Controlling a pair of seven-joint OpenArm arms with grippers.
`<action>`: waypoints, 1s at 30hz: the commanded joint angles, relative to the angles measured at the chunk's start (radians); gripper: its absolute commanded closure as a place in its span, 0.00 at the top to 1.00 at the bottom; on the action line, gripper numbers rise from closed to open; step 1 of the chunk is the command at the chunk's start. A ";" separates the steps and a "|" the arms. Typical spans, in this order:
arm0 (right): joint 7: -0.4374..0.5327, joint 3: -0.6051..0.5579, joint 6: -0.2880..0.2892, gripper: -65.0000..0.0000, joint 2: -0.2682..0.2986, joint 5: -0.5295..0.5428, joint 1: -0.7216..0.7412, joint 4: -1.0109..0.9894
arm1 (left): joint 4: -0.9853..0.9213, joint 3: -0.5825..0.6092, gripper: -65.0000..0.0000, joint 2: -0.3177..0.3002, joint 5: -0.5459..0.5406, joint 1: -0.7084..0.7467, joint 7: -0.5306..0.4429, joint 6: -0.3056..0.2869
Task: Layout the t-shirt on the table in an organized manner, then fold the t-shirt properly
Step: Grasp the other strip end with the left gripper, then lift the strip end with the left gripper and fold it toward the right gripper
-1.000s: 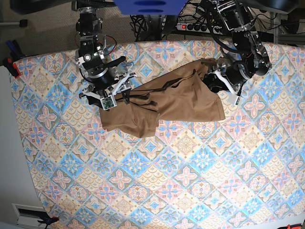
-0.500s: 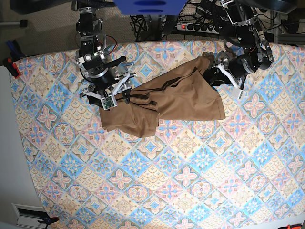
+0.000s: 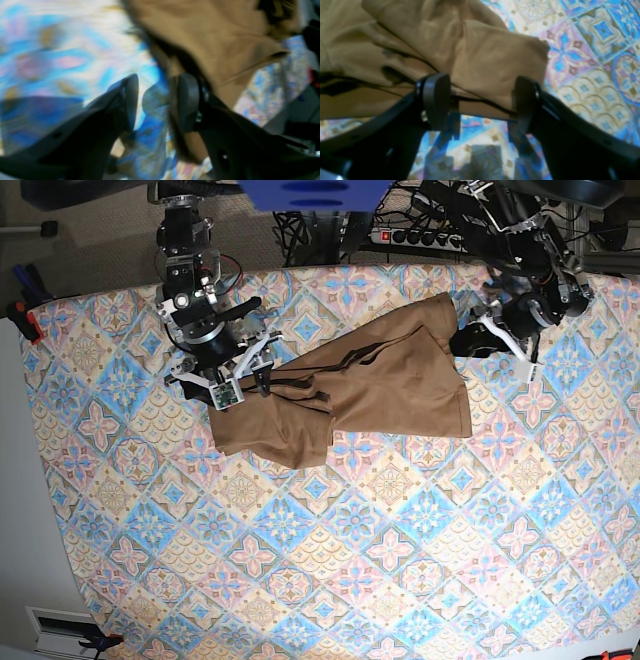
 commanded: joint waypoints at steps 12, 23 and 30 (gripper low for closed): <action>0.024 -0.064 -0.002 0.60 0.021 0.004 0.008 0.016 | 0.022 0.023 0.41 0.085 -0.023 -0.012 0.018 0.009; 0.024 -0.092 -0.002 0.60 0.027 0.004 0.008 0.016 | 0.020 0.052 0.41 0.128 0.115 -0.033 0.018 0.009; 0.024 -0.092 -0.002 0.60 0.027 0.004 0.006 0.017 | 0.019 0.052 0.39 0.197 0.328 -0.050 -0.076 0.009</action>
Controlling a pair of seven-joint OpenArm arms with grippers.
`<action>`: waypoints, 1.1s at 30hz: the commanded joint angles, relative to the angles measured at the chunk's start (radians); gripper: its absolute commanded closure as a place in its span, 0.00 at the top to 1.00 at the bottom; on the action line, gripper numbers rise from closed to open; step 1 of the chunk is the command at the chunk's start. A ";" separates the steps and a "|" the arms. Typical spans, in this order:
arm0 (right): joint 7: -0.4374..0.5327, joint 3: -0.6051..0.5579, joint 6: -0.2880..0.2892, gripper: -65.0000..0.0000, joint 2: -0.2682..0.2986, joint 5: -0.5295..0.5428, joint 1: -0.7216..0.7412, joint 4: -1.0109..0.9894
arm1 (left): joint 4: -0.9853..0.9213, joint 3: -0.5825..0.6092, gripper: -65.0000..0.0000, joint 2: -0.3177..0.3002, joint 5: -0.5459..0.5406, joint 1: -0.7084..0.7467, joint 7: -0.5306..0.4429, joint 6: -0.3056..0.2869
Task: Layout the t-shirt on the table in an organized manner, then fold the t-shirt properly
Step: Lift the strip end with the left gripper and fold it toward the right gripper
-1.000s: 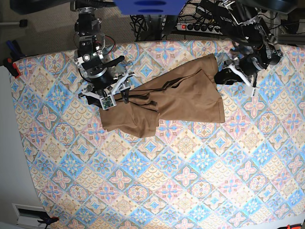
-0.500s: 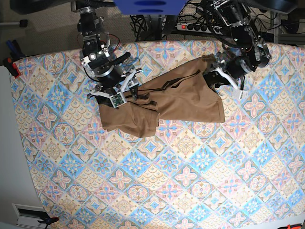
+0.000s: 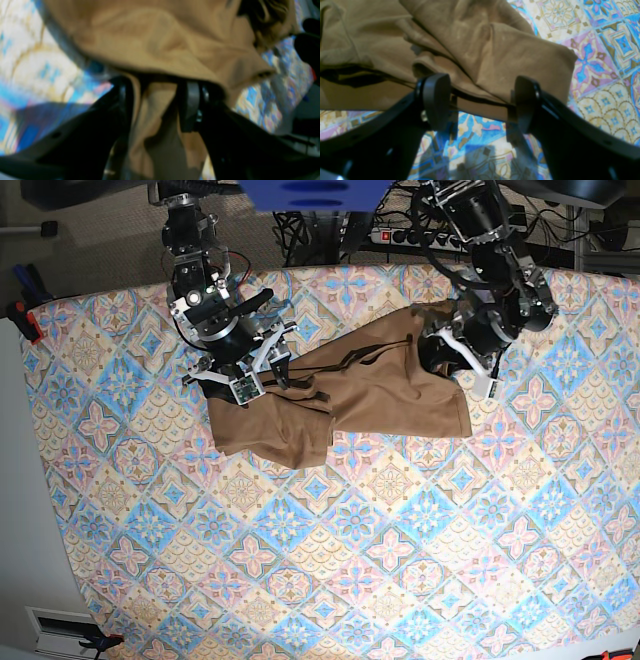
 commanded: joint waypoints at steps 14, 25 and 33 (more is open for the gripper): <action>0.024 0.010 -0.002 0.60 -0.001 0.006 0.006 0.021 | -0.051 -0.008 0.00 -0.025 0.336 -0.113 -0.009 0.025; 0.024 0.011 -0.002 0.60 -0.002 0.006 0.004 0.022 | -0.291 -0.126 0.00 -0.232 0.344 -0.305 -0.011 0.025; 0.024 0.011 -0.002 0.60 -0.002 0.006 0.004 0.022 | -0.248 -0.049 0.00 -0.264 0.356 -0.289 -0.011 0.025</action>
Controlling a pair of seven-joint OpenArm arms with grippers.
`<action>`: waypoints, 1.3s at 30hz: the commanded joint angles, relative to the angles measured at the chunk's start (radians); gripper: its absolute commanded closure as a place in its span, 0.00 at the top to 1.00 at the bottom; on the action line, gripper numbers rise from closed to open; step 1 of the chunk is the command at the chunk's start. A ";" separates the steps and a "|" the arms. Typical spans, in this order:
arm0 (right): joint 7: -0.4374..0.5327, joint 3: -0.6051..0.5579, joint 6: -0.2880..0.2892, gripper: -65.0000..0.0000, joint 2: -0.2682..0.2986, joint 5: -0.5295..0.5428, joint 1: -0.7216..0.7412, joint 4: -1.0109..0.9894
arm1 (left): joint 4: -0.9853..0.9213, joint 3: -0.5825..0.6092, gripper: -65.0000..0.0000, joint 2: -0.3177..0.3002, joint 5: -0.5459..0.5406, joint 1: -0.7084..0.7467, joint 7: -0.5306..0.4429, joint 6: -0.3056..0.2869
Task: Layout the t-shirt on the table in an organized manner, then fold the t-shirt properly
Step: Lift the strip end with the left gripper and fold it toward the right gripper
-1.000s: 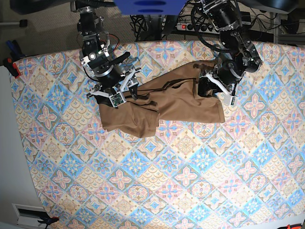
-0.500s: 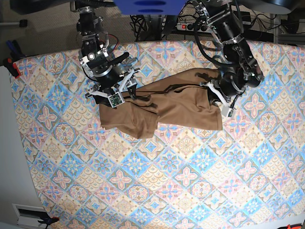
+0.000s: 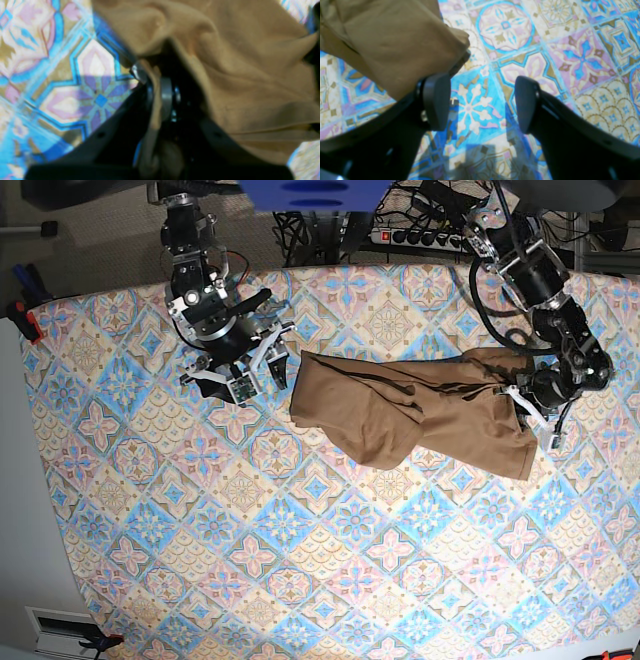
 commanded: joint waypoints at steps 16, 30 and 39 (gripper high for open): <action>0.024 -0.003 -0.002 0.60 -0.002 0.006 0.008 0.022 | 0.524 0.142 0.00 0.241 0.464 0.047 0.044 -0.003; 0.024 -0.006 -0.002 0.60 -0.002 0.006 0.012 0.017 | 0.616 0.424 0.00 0.385 0.722 0.063 0.042 -0.003; 0.024 -0.003 -0.002 0.60 -0.002 0.006 0.012 0.016 | 0.728 0.513 0.00 0.403 0.773 0.060 0.045 -0.003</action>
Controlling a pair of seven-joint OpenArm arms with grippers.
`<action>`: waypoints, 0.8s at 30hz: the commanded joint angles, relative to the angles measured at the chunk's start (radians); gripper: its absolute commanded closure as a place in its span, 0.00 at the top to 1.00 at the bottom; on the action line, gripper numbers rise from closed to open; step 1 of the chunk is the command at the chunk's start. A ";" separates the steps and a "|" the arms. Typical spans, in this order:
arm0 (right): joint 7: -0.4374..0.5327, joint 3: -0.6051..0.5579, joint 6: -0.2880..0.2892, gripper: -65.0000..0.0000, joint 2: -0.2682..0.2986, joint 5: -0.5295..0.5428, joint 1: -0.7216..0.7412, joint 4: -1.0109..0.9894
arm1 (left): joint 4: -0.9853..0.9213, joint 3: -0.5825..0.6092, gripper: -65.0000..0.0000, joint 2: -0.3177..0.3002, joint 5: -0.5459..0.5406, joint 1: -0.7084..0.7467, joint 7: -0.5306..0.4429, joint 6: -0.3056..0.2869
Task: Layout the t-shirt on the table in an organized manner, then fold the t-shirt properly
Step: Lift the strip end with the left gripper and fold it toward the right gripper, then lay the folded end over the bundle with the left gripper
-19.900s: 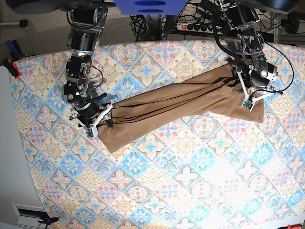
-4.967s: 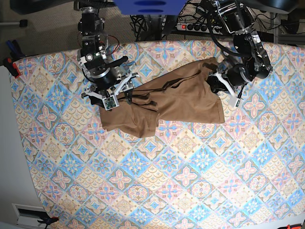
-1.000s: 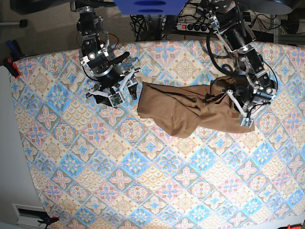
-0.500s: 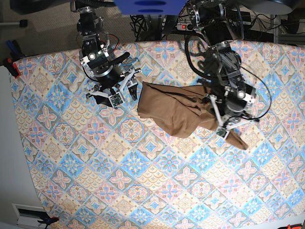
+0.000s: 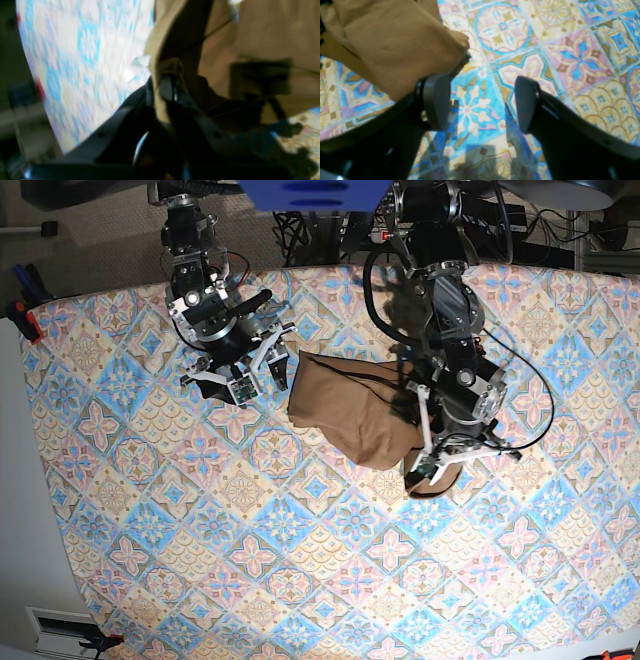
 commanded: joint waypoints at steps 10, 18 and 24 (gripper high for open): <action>0.024 -0.004 -0.002 0.60 -0.002 0.006 0.009 0.016 | 0.031 0.100 0.00 0.005 0.004 -0.034 -0.015 0.008; 0.024 -0.006 -0.002 0.60 -0.002 0.006 0.009 0.014 | 0.025 0.380 0.00 0.005 0.005 -0.011 -0.015 0.008; 0.024 -0.003 -0.002 0.60 -0.002 0.006 0.007 0.014 | -0.027 0.540 0.00 0.005 0.007 0.009 -0.015 0.008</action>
